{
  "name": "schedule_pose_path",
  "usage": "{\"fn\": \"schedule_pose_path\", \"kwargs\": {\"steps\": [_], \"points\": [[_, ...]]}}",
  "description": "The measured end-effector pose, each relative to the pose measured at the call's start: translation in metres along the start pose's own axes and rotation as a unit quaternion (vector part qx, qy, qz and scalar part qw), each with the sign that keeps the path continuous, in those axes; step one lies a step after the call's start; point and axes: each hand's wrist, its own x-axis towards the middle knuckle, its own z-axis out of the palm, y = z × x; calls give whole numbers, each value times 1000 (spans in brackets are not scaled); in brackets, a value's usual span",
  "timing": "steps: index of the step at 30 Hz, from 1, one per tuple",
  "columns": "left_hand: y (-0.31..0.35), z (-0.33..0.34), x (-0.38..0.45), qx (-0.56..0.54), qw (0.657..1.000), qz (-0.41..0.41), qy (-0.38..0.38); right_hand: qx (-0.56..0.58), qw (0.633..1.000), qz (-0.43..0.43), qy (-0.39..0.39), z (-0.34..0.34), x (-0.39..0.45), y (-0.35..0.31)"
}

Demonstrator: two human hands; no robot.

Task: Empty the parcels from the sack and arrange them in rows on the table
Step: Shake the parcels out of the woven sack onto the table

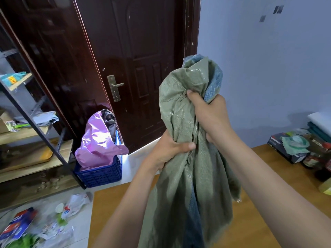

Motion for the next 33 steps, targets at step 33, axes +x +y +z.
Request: {"fn": "schedule_pose_path", "kwargs": {"steps": [33], "points": [[34, 10, 22, 70, 994, 33, 83, -431, 831, -343, -75, -11, 10, -11]]}}
